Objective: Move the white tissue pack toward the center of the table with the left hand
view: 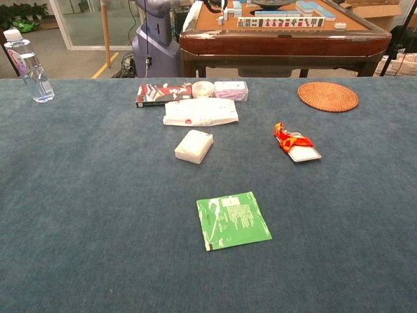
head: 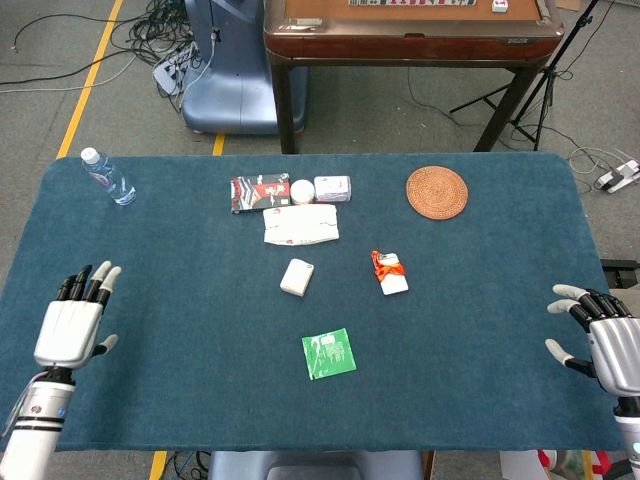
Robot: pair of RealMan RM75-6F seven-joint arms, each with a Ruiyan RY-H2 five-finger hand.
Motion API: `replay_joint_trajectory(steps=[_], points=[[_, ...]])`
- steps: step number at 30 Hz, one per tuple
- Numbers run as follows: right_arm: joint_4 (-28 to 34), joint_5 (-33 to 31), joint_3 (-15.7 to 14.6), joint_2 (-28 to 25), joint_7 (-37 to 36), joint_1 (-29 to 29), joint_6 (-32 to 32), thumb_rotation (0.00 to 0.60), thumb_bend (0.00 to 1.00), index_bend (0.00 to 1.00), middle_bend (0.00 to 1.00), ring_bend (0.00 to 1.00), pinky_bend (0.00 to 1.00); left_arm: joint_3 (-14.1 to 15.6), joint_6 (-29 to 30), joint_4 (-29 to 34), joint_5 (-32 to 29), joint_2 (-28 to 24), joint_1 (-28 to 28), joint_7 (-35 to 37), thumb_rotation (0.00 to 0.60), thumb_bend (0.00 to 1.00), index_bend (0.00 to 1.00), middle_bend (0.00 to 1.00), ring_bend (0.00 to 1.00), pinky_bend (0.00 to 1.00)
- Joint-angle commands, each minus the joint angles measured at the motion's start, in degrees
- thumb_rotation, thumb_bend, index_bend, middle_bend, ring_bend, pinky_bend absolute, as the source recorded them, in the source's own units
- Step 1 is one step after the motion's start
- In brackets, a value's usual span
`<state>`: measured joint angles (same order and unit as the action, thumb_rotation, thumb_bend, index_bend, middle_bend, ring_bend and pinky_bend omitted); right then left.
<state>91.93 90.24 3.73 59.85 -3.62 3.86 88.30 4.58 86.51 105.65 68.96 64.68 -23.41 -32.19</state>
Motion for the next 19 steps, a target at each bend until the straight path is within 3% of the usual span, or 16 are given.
replay_joint_trajectory(steps=[1, 12, 19], points=[[0.6, -0.8, -0.1, -0.3, 1.1, 0.1, -0.8, 0.600, 0.12, 0.43, 0.27, 0.22, 0.30, 1.3, 2.8, -1.0, 2.5, -0.2, 3.6, 3.5, 0.600, 0.00, 0.00, 0.00, 0.00, 0.11], [1.1, -2.8, 0.4, -0.3, 3.1, 0.4, -2.0, 0.600, 0.10, 0.43, 0.26, 0.22, 0.30, 1.0, 3.9, -9.3, 3.7, 2.6, 10.8, 12.7, 0.600, 0.00, 0.00, 0.00, 0.00, 0.11], [0.9, -2.5, 0.3, 0.1, 3.5, 0.5, -2.1, 0.600, 0.10, 0.43, 0.26, 0.22, 0.30, -0.1, 2.9, -10.4, 5.1, 2.6, 12.0, 13.1, 0.600, 0.00, 0.01, 0.00, 0.00, 0.11]])
